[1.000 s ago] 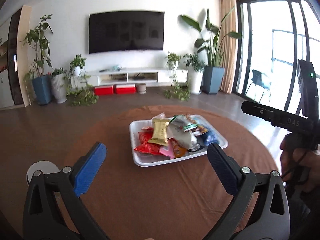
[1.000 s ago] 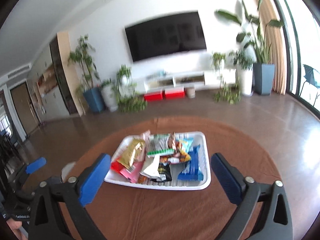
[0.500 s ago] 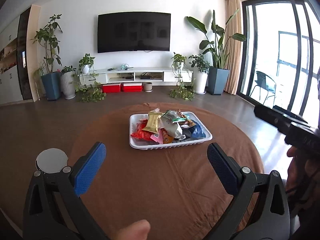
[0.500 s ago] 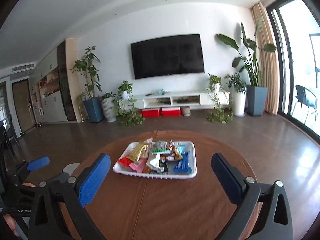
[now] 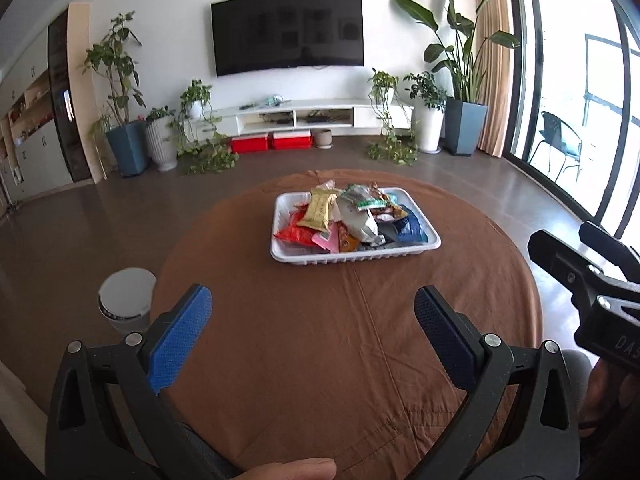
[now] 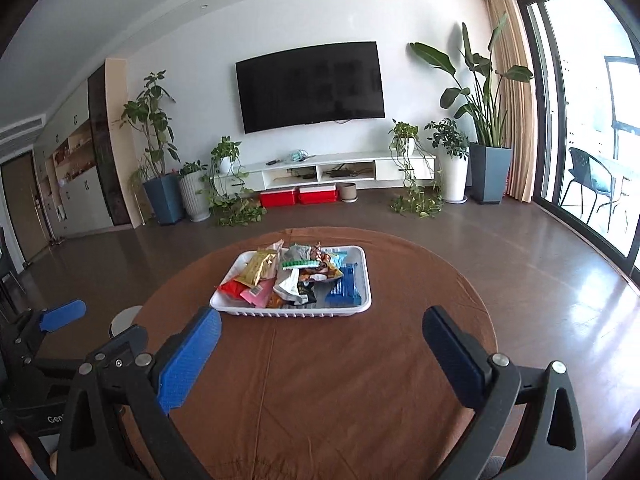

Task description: Organize snacks

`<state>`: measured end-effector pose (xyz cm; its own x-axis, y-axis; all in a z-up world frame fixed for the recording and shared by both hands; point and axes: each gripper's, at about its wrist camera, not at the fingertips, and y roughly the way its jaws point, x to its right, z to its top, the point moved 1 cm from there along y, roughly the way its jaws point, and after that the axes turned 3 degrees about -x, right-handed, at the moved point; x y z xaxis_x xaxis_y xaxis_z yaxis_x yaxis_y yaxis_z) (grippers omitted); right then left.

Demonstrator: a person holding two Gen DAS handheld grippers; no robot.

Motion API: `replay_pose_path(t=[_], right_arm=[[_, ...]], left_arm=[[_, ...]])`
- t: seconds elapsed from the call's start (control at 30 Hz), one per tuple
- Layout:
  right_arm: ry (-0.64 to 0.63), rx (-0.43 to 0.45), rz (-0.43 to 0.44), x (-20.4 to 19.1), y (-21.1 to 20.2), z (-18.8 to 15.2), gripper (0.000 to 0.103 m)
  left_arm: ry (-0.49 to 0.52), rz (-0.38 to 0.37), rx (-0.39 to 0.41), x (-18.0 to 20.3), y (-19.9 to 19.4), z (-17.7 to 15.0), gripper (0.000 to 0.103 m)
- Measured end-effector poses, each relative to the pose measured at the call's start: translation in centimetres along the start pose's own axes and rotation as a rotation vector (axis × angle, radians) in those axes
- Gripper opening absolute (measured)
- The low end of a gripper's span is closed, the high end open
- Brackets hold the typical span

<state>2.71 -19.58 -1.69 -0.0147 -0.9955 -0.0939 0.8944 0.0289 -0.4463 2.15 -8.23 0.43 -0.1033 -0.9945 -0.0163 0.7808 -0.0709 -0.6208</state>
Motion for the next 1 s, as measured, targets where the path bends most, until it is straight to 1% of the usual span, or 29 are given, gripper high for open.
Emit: replay_pose_path(t=[0.17,0.27,0.57,1.0], right_arm=[[0.008,-0.034,-0.011,0.1,0.7,-0.6,0.103],[-0.007,-0.052,-0.027,-0.1,1.2,-0.9,0.103],[-0.019,-0.097,-0.021,-0.6,2.4,-1.7,0.103],[-0.027,-0.125,-0.025,-0.9,2.7,-2.3,0.103]], left_arm=[[-0.012,-0.001,-0.021,-0.2,1.1,-0.2,0.103],[-0.021,-0.01,-0.037,-0.4,2.5,-0.1,0.103],[-0.039,-0.01,-0.075,-1.1,5.0,-0.5,0.103],[-0.05,-0.001,-0.086,-1.6,6.0,-0.8,0.103]])
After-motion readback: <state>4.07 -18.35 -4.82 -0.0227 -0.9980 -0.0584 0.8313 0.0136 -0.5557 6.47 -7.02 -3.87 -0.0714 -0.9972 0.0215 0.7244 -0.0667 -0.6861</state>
